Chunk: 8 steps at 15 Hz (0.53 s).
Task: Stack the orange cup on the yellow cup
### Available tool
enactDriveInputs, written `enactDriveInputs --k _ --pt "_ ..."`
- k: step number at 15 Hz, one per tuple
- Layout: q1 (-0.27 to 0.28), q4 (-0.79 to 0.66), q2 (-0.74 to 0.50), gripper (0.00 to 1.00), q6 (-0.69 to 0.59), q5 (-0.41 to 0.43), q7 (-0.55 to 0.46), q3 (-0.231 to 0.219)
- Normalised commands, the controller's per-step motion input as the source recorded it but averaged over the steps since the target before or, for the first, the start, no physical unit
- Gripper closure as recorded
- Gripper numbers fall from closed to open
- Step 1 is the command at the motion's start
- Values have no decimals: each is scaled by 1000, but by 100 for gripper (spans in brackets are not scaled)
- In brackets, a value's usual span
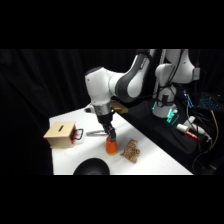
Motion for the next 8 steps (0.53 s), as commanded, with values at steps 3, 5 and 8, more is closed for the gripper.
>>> enactDriveInputs --k 3,5,8 --pt "-49 66 -116 0 -111 -25 -66 31" --pt "-38 64 -238 0 -308 -79 -75 24" --pt "-25 73 -303 0 -423 -103 -41 12"
